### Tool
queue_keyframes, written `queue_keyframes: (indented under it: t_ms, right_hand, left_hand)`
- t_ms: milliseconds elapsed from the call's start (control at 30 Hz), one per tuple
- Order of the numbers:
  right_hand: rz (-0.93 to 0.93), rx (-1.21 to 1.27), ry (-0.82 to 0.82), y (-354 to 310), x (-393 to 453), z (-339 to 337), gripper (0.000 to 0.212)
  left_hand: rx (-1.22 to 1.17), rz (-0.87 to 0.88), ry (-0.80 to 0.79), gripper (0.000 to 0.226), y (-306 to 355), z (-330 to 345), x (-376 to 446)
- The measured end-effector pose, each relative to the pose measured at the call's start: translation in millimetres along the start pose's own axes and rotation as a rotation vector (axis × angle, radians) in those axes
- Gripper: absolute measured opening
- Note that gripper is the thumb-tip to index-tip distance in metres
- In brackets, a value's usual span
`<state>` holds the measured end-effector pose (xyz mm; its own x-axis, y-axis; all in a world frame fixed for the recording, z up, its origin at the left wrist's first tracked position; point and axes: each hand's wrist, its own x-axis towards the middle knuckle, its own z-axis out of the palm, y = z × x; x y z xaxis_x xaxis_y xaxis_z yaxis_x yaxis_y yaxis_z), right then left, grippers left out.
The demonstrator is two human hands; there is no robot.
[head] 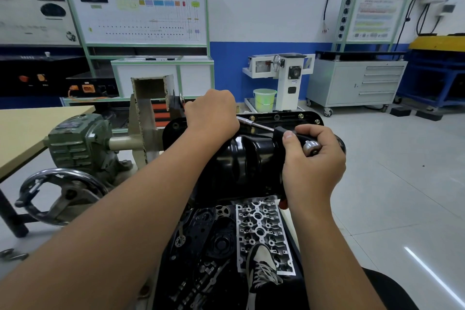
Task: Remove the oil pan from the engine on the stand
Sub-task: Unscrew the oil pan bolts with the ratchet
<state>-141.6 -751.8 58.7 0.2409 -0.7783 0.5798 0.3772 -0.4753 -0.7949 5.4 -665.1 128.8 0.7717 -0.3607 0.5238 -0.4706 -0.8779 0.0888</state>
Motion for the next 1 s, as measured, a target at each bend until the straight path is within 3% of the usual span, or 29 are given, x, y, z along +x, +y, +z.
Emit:
queue_keyframes:
  t_ms: [1000]
  right_hand:
    - [0.004, 0.007, -0.017, 0.1, 0.6, -1.7, 0.020]
  left_hand:
    - [-0.093, 0.001, 0.045, 0.030, -2.9, 2.7, -1.5]
